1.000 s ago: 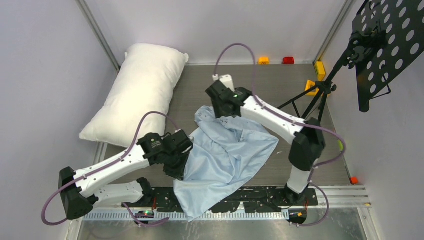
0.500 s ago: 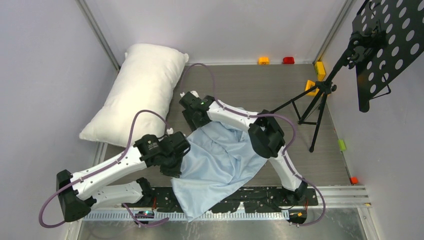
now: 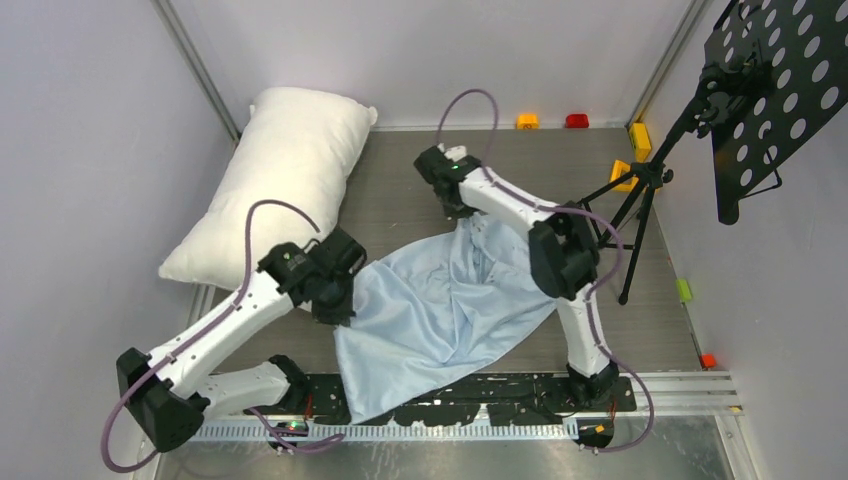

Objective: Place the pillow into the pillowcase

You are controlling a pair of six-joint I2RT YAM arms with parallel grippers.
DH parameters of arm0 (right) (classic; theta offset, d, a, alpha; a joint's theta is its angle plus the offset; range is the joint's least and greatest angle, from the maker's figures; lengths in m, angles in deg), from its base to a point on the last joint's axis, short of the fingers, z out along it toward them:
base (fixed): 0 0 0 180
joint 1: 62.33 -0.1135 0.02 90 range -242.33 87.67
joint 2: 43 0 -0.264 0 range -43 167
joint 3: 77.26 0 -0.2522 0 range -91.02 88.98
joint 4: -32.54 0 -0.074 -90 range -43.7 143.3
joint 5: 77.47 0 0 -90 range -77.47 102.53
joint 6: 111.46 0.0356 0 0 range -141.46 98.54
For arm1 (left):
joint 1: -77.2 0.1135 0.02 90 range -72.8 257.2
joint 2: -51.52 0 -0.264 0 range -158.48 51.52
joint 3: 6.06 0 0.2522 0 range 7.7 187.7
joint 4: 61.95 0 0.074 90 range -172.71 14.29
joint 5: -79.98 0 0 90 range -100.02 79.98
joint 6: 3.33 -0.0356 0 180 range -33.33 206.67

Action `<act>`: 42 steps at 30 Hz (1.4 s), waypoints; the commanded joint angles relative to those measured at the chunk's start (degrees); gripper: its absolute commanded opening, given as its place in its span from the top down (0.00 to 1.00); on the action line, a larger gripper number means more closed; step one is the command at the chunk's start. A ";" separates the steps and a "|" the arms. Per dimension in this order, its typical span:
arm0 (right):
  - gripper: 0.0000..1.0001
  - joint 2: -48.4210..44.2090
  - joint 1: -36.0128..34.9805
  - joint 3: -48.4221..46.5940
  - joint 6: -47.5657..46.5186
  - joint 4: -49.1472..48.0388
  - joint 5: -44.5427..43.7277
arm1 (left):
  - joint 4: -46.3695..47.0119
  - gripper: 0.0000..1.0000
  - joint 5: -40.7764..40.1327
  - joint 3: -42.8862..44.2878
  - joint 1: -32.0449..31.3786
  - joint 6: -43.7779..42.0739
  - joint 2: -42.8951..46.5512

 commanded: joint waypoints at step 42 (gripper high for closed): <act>0.93 -35.20 8.87 27.41 8.96 4.61 -4.77 | 21.03 0.29 0.15 39.98 12.53 -20.35 -37.51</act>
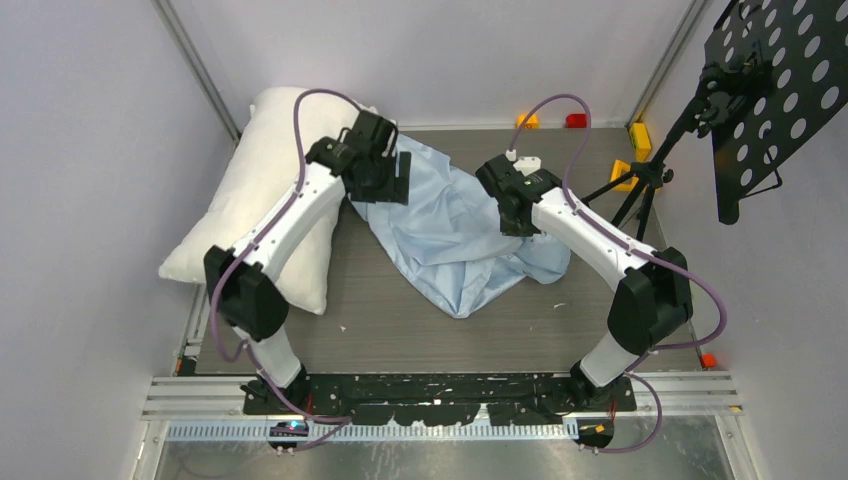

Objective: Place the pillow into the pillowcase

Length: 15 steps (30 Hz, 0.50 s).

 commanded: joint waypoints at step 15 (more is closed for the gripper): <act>0.94 7.98 3.01 -7.96 -0.41 -1.79 -0.56 | 33.13 0.27 2.80 -26.79 -28.79 8.37 -2.16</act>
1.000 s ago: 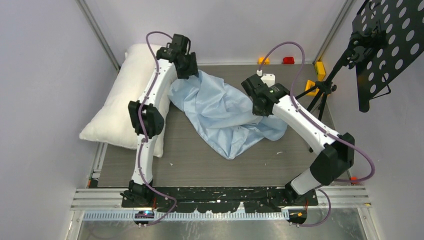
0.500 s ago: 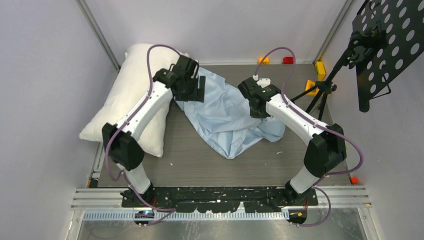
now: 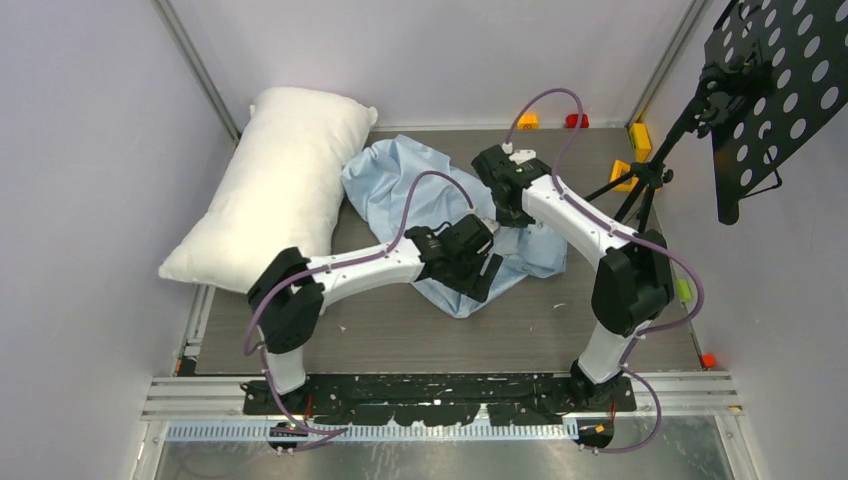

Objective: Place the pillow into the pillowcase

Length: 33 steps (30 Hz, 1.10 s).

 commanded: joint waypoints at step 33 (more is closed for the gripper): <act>0.21 -8.04 -15.50 0.11 -3.41 -9.92 8.78 | -16.76 1.00 -7.37 -28.43 34.99 7.46 35.94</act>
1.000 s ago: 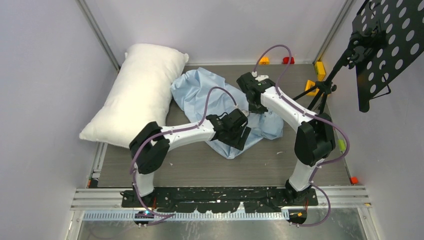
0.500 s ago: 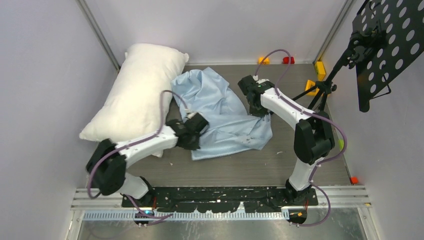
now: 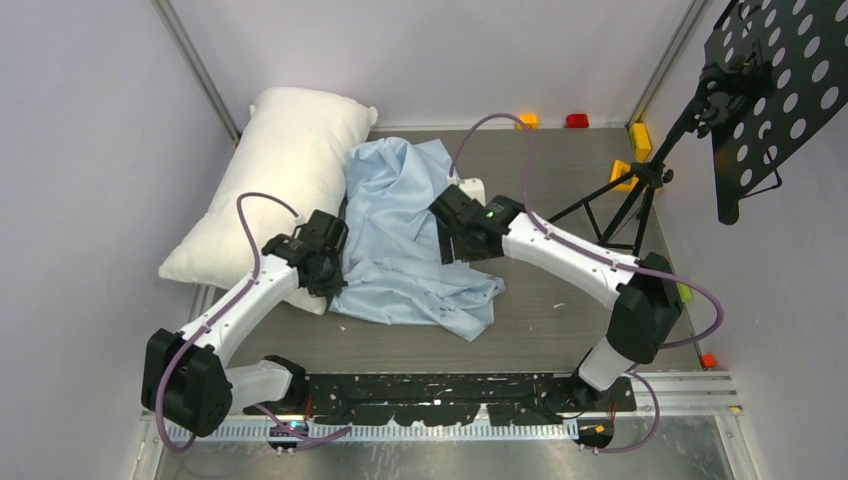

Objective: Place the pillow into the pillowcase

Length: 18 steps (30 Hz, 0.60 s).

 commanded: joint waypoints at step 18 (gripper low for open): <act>0.16 54.74 14.52 -67.66 -15.97 -9.34 9.58 | -3.60 1.00 4.68 4.53 0.06 -0.76 5.65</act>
